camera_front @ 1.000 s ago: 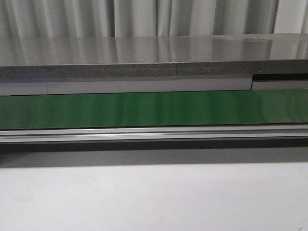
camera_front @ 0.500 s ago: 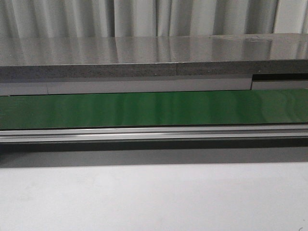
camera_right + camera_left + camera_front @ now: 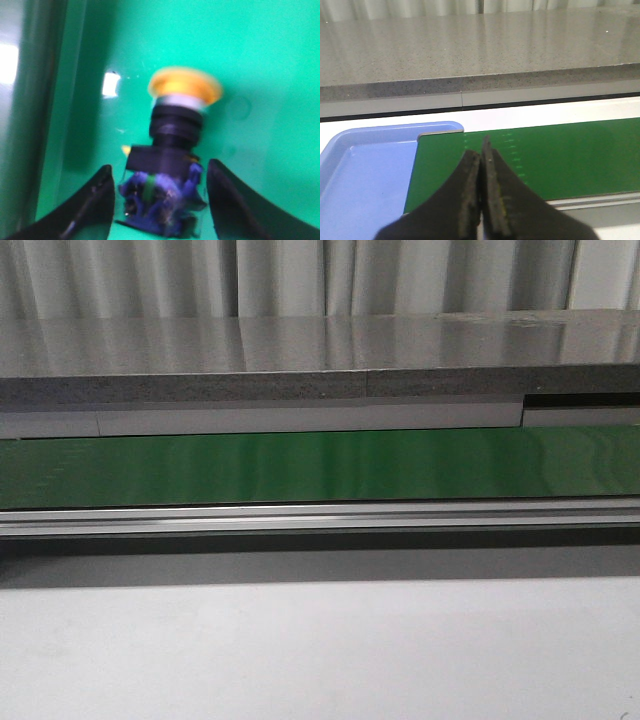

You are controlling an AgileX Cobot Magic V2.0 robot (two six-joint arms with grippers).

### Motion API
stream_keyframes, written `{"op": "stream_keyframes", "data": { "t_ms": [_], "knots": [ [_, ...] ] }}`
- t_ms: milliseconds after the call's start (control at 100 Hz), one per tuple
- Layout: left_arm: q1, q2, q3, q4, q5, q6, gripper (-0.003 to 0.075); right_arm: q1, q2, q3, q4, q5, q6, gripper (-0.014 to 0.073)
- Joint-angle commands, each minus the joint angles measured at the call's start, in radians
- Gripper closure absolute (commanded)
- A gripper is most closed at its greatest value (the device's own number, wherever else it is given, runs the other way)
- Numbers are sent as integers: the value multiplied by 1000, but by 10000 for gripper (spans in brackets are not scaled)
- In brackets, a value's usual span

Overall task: Move button from left to right
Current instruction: 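Lower the button into the green tray and open the right gripper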

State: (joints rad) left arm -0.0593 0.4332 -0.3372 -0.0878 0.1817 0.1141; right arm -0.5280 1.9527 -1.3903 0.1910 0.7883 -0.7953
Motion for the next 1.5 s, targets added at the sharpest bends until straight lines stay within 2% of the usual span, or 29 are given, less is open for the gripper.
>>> {"op": "stream_keyframes", "data": {
  "t_ms": [0, 480, 800, 1040, 1180, 1370, 1490],
  "knots": [
    [-8, 4, -29, -10, -88, 0, 740, -6, -52, -34, 15, -27, -8, 148],
    [-8, 4, -29, -10, -88, 0, 740, -6, -113, -35, 42, -64, -5, 146],
    [-8, 4, -29, -10, -88, 0, 740, 9, -246, -35, 245, -107, -5, 146],
    [-8, 4, -29, -10, -88, 0, 740, 115, -337, -34, 348, -125, -4, 146],
    [-8, 4, -29, -10, -88, 0, 740, 205, -402, -18, 332, -164, 61, 148],
    [-8, 4, -29, -10, -88, 0, 740, 300, -516, 73, 196, -267, 189, 148],
    [-8, 4, -29, -10, -88, 0, 740, 335, -592, 157, 155, -338, 261, 148]
  ]
}}
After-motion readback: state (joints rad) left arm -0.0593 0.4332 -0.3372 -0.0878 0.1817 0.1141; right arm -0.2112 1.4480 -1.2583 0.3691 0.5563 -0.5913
